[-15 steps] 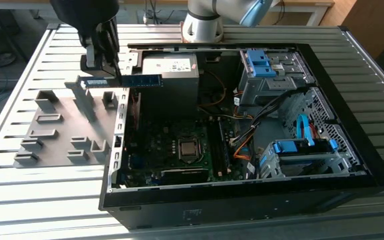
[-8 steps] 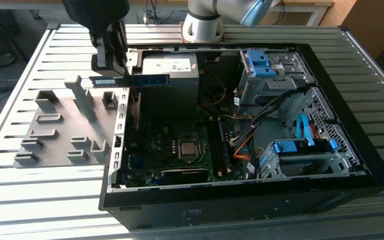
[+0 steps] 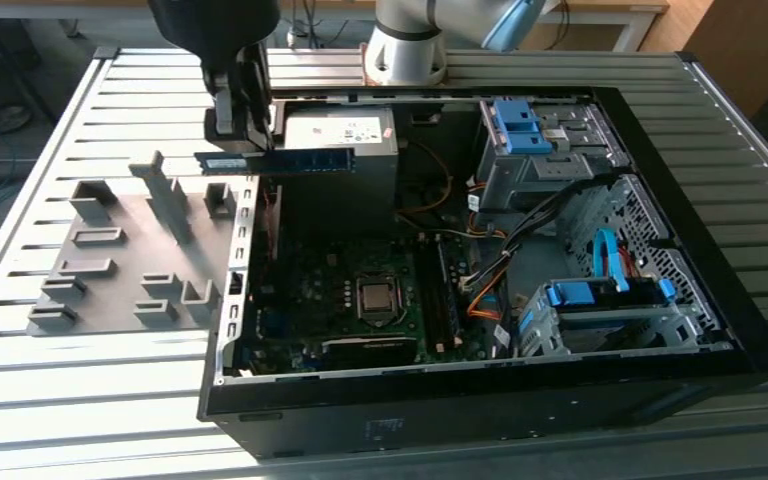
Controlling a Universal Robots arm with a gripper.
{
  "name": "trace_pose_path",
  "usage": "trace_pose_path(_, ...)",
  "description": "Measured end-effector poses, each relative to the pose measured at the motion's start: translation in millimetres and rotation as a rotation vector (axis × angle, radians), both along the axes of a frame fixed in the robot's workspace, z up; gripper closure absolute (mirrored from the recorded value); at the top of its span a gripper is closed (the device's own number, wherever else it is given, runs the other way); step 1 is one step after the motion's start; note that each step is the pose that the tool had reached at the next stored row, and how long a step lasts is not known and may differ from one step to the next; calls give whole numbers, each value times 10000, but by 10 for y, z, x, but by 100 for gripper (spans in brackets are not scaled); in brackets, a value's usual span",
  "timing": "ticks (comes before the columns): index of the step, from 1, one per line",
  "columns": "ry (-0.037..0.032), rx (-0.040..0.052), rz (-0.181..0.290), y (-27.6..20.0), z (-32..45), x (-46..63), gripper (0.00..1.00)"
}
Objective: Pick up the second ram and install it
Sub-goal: 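Pick up the second ram and move it above second insertion slot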
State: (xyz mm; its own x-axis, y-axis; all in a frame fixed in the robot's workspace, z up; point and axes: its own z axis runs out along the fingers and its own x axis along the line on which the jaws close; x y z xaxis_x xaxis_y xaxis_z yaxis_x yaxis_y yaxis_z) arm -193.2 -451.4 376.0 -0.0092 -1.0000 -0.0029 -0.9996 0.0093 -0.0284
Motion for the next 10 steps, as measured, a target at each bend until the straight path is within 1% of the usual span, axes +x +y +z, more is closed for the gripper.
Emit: trace_pose_path(10, 0, -1, 0, 0, 0, 169, 86)
